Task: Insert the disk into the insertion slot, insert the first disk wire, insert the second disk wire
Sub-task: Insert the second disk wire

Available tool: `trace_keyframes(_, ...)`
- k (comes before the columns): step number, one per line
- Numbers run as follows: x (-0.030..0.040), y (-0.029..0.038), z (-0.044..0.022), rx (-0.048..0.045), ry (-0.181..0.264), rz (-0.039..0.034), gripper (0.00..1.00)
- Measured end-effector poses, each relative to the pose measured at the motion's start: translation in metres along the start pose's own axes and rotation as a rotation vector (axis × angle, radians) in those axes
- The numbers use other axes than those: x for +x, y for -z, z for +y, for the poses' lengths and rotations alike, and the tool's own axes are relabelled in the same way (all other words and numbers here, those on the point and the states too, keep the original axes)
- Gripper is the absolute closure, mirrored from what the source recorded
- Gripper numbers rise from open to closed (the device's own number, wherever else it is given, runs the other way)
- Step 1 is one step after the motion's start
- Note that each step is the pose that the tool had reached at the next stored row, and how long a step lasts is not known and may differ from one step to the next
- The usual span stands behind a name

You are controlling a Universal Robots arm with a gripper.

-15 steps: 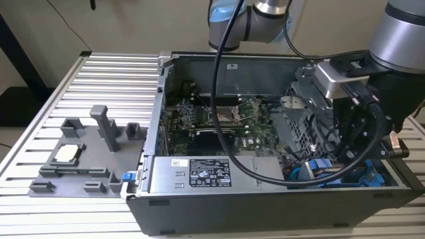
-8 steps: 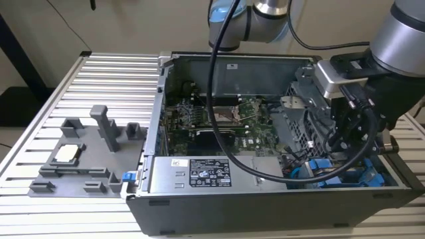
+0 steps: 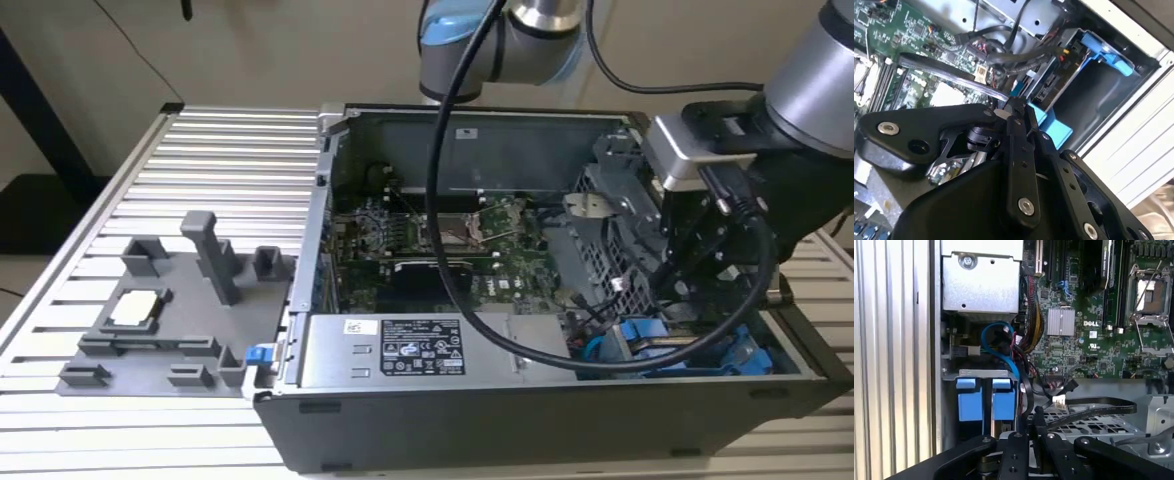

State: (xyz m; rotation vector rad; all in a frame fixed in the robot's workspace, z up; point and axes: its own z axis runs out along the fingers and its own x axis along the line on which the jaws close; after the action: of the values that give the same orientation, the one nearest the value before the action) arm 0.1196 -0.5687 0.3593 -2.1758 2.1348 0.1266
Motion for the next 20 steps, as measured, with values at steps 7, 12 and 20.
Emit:
trace_keyframes(7,0.0035,-0.0015,-0.0156,-0.0386,-0.005,-0.001,0.84)
trace_keyframes(12,0.0109,-0.0025,-0.0201,-0.0439,-0.006,-0.001,0.84)
trace_keyframes(20,0.0175,-0.0048,-0.0277,-0.0514,-0.01,-0.0012,0.84)
